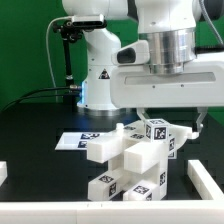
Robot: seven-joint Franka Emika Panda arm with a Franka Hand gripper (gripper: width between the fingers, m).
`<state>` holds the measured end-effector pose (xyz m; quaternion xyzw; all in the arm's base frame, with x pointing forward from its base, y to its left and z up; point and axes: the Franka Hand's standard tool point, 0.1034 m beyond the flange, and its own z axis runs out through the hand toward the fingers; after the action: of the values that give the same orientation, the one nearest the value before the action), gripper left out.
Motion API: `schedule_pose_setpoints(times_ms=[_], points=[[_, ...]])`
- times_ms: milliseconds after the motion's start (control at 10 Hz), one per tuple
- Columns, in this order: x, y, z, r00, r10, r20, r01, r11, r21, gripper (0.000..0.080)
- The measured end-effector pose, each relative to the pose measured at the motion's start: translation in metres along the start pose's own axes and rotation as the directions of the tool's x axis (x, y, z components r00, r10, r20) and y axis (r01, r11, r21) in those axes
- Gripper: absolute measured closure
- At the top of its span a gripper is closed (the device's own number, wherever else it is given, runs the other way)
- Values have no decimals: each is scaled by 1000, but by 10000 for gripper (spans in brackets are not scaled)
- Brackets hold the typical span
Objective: Assemble chair
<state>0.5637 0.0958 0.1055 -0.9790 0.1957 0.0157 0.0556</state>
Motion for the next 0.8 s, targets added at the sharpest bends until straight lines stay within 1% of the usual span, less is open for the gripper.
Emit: schedule_pose_setpoints(times_ms=[100,200,300,400,500,600,700,800], points=[[0,0,-6,1000,-17,-8,17,1000,0,151],[4,2,-10,998,-61,-16,61,998,-4,151],[8,1,-16,994,-109,-26,109,994,-15,151],[18,-7,-27,985,-164,-49,163,986,-36,151],[24,-7,-29,971,-229,-65,227,973,-41,151],[29,-2,-28,930,-364,-61,361,931,-54,151],[36,1,-27,900,-432,-59,429,901,-61,151],[38,8,-24,866,-498,-46,494,867,-65,151]])
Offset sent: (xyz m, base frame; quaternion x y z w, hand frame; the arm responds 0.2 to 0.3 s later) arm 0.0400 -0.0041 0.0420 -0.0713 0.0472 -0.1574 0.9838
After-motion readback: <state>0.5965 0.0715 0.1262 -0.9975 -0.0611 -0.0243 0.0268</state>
